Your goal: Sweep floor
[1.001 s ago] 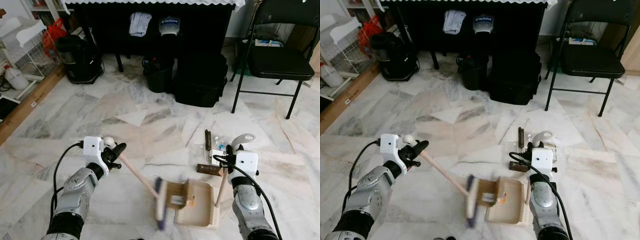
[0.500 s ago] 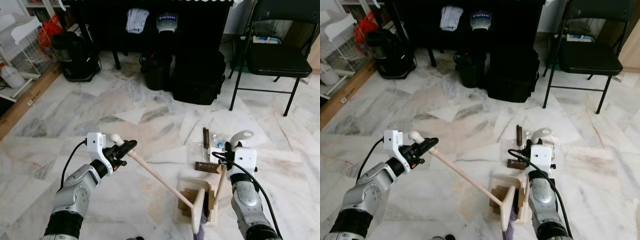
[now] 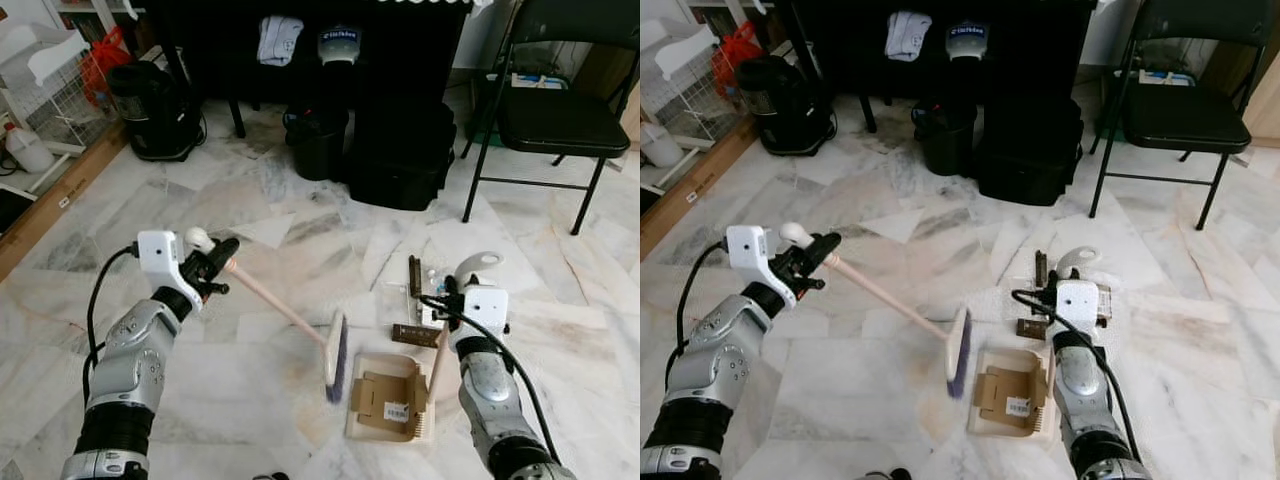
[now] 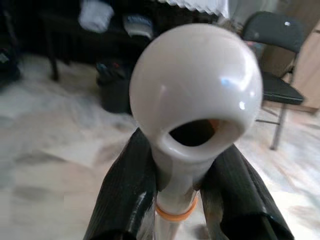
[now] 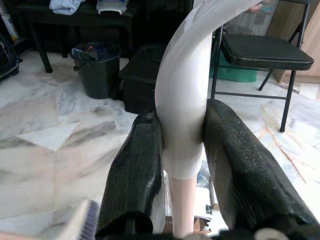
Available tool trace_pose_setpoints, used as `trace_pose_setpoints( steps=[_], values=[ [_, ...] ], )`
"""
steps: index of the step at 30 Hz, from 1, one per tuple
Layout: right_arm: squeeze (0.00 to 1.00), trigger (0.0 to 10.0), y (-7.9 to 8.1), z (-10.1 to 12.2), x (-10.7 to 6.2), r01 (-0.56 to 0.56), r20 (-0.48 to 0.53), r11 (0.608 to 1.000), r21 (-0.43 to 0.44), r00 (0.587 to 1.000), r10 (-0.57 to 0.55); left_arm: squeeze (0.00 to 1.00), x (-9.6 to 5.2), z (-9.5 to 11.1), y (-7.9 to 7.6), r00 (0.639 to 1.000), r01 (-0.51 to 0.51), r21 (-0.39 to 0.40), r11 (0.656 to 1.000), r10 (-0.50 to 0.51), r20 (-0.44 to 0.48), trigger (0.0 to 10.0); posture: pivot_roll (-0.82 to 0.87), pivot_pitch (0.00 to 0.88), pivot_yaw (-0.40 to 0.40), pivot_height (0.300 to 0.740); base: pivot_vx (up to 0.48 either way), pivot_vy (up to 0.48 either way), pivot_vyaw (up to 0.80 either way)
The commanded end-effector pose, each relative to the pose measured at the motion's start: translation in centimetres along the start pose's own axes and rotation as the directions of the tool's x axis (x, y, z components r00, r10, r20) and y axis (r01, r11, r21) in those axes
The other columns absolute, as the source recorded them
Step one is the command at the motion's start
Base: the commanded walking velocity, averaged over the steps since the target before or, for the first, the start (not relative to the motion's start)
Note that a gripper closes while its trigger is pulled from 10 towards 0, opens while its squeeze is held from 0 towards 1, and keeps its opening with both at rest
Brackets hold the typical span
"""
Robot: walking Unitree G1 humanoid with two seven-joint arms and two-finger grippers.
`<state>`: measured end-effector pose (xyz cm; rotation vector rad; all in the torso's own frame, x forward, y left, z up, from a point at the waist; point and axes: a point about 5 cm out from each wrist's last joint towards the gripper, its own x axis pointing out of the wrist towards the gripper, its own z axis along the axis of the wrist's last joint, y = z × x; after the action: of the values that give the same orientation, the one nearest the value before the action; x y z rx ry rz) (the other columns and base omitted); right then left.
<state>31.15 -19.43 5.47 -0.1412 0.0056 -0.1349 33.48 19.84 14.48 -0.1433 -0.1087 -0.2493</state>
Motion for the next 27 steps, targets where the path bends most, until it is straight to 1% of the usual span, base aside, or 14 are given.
trace_pose_setpoints(
  steps=[1, 3, 4, 6, 9, 10, 11, 14, 16, 18, 23, 27],
  values=[
    [0.0, 10.0, 0.2, 0.9, 0.4, -0.001, 0.053, 1.0, 0.013, 0.999, 0.0, 0.0, 0.0, 0.7, 0.8, 0.996, -0.082, 0.061, 0.995, 0.079, 0.052, 10.0, 0.04, 0.064, 0.056, 0.74, 0.0, 0.0, 0.0],
    [0.0, 10.0, 0.3, 1.8, 0.7, 0.004, 0.096, 1.0, 0.028, 0.995, -0.006, 0.0, -0.3, -0.1, 0.7, 0.991, -0.128, 0.126, 0.984, 0.121, 0.065, 10.0, 0.02, 0.043, 0.054, 0.74, 0.0, 0.0, 0.0],
    [0.0, 10.0, 0.3, 2.0, 0.8, 0.007, 0.108, 0.999, 0.036, 0.994, -0.011, 0.0, -0.4, -0.3, 0.5, 0.991, -0.13, 0.153, 0.98, 0.121, 0.065, 10.0, 0.02, 0.039, 0.054, 0.74, 0.0, 0.0, 0.0],
    [0.0, 10.0, 0.2, 2.6, 0.9, 0.017, 0.134, 0.998, 0.059, 0.991, -0.025, 0.0, -0.6, -1.1, -0.2, 0.993, -0.111, 0.192, 0.975, 0.103, 0.054, 10.0, 0.02, 0.03, 0.052, 0.74, 0.0, 0.0, 0.0],
    [0.0, 10.0, 0.0, 3.3, 1.0, 0.026, 0.175, 0.997, 0.072, 0.984, -0.038, 0.0, -0.7, -2.0, -1.5, 0.996, -0.08, 0.229, 0.97, 0.072, 0.044, 10.0, 0.01, 0.0, 0.053, 0.74, 0.0, 0.0, 0.0],
    [0.0, 10.0, 0.0, 3.3, 1.0, 0.026, 0.175, 0.997, 0.072, 0.984, -0.038, 0.0, -0.7, -2.0, -1.5, 0.996, -0.08, 0.229, 0.97, 0.072, 0.044, 10.0, 0.01, 0.0, 0.053, 0.74, 0.0, 0.0, 0.0],
    [0.0, 10.0, 0.0, 3.8, 1.0, 0.03, 0.198, 0.996, 0.08, 0.979, -0.046, 0.0, -0.6, -2.5, -2.3, 0.997, -0.074, 0.231, 0.97, 0.065, 0.046, 10.0, 0.0, 0.0, 0.052, 0.74, 0.0, 0.0, 0.0],
    [0.0, 10.0, 0.0, 4.4, 0.9, 0.036, 0.231, 0.996, 0.086, 0.971, -0.055, 0.0, -0.3, -2.8, -3.1, 0.996, -0.074, 0.23, 0.97, 0.061, 0.061, 10.0, 0.0, 0.0, 0.051, 0.74, 0.0, 0.0, 0.0],
    [0.0, 10.0, 0.0, 4.4, 1.0, 0.037, 0.232, 0.996, 0.087, 0.971, -0.056, 0.0, -0.3, -2.9, -3.2, 0.996, -0.072, 0.232, 0.97, 0.06, 0.06, 10.0, 0.0, 0.0, 0.051, 0.74, 0.0, 0.0, 0.0],
    [0.0, 10.0, -0.2, 5.0, 0.9, 0.043, 0.259, 0.995, 0.093, 0.964, -0.066, 0.0, -0.2, -3.1, -3.7, 0.997, -0.062, 0.24, 0.969, 0.047, 0.068, 10.0, -0.01, 0.0, 0.05, 0.74, 0.0, 0.0, 0.0],
    [0.0, 10.0, -0.4, 5.5, 1.0, 0.043, 0.268, 0.995, 0.089, 0.961, -0.066, 0.0, 0.2, -3.4, -4.1, 0.996, -0.066, 0.24, 0.969, 0.05, 0.072, 10.0, -0.02, 0.0, 0.045, 0.74, 0.0, 0.0, 0.0],
    [0.0, 10.0, -0.5, 5.3, 0.8, 0.047, 0.259, 0.995, 0.09, 0.963, -0.069, 0.0, 0.3, -3.4, -4.1, 0.995, -0.074, 0.241, 0.968, 0.057, 0.079, 10.0, -0.02, 0.0, 0.047, 0.74, 0.0, 0.0, 0.0]
  ],
)
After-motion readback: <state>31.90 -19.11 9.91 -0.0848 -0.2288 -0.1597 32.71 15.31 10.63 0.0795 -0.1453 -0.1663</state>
